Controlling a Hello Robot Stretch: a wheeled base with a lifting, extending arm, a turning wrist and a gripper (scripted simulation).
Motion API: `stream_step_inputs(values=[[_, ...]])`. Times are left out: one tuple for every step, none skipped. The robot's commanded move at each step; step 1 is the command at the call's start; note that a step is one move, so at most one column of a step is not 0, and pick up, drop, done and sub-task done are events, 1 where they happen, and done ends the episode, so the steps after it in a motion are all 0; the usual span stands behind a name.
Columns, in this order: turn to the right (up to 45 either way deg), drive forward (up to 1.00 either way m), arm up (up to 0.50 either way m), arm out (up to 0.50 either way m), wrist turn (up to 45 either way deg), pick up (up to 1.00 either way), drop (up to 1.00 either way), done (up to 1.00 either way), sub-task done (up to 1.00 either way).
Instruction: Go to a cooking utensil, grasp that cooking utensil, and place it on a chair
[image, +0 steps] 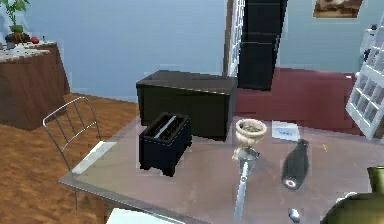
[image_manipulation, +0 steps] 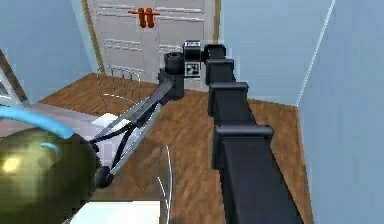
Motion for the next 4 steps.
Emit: stream_step_inputs(values=[[0.0,0.0,0.0,0.0,39.0,0.0,0.0,0.0,0.0],[0.0,0.0,-0.38,0.0,0.0,0.0,0.0,0.0,0.0],[0.0,0.0,-0.32,0.0,0.0,0.0,0.0,0.0,0.0],[0.0,0.0,0.0,0.0,0.0,0.0,1.0,0.0,0.0]])
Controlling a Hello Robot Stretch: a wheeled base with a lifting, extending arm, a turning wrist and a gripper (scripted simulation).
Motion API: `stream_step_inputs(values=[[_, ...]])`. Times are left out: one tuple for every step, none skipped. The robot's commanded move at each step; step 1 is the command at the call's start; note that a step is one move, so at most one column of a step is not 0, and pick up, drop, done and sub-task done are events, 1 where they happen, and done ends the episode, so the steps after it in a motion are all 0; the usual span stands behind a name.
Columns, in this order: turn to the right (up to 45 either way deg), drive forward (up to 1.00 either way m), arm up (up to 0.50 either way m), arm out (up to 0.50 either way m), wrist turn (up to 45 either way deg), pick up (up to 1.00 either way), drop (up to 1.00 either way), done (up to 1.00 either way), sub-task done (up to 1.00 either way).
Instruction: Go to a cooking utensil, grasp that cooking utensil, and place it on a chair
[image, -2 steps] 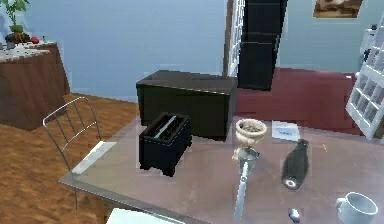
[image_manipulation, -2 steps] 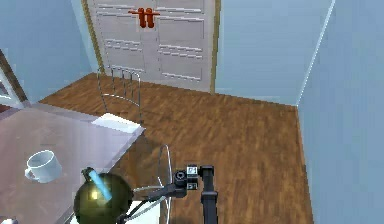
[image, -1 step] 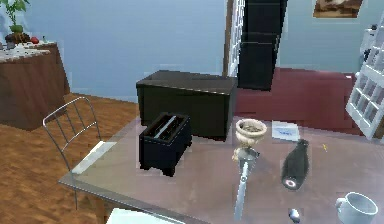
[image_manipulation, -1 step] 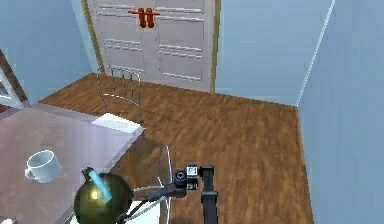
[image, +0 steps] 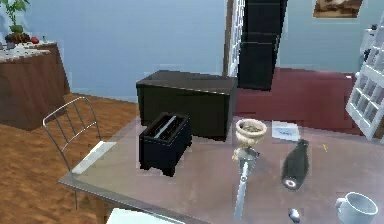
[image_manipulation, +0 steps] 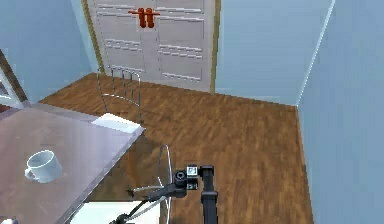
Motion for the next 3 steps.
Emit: stream_step_inputs(values=[[0.0,0.0,0.1,0.0,0.0,0.0,0.0,0.0,0.0],[0.0,0.0,0.0,-0.08,0.0,0.0,0.0,0.0,0.0],[0.0,0.0,0.0,0.0,0.0,0.0,0.0,1.0,0.0]])
